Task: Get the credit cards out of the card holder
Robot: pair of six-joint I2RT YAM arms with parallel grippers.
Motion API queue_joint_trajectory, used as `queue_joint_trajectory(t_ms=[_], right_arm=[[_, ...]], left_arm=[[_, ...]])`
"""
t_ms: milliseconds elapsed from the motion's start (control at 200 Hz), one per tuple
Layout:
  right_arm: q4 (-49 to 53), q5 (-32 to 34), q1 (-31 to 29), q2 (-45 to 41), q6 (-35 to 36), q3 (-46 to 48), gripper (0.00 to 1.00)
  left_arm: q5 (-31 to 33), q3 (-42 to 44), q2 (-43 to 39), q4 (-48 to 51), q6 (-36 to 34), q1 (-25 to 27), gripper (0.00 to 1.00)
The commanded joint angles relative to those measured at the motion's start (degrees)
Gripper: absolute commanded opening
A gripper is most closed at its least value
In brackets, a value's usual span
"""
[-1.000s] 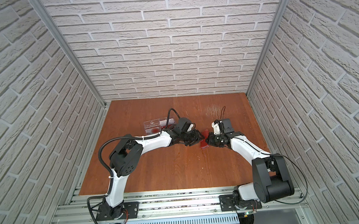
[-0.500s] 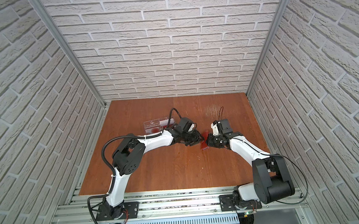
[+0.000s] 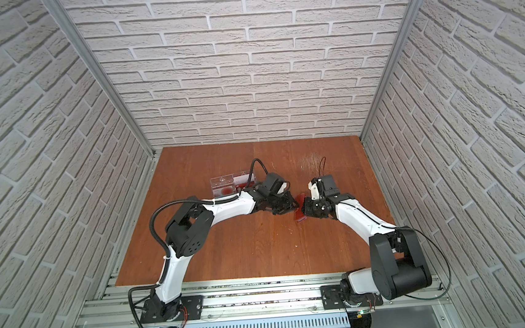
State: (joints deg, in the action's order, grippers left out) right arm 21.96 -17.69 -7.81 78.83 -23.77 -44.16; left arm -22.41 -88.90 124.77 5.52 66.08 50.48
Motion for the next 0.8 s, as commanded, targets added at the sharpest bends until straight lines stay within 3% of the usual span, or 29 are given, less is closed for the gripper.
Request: queue_joint_trajectory(t_ms=[0, 525, 795], right_arm=[[-3.1, -1.0, -0.7, -2.5, -0.2, -2.3, 0.06], [-3.4, 0.6, -0.7, -2.4, -1.3, -1.8, 0.06], [-3.4, 0.5, -0.7, -1.3, -1.8, -1.7, 0.06]], left_arm=[[0.4, 0.0, 1.7, 1.0, -0.8, 0.4, 0.22], [0.3, 1.1, 1.3, 1.2, -0.7, 0.4, 0.00], [0.3, 2.5, 0.4, 0.7, -0.8, 0.4, 0.00]])
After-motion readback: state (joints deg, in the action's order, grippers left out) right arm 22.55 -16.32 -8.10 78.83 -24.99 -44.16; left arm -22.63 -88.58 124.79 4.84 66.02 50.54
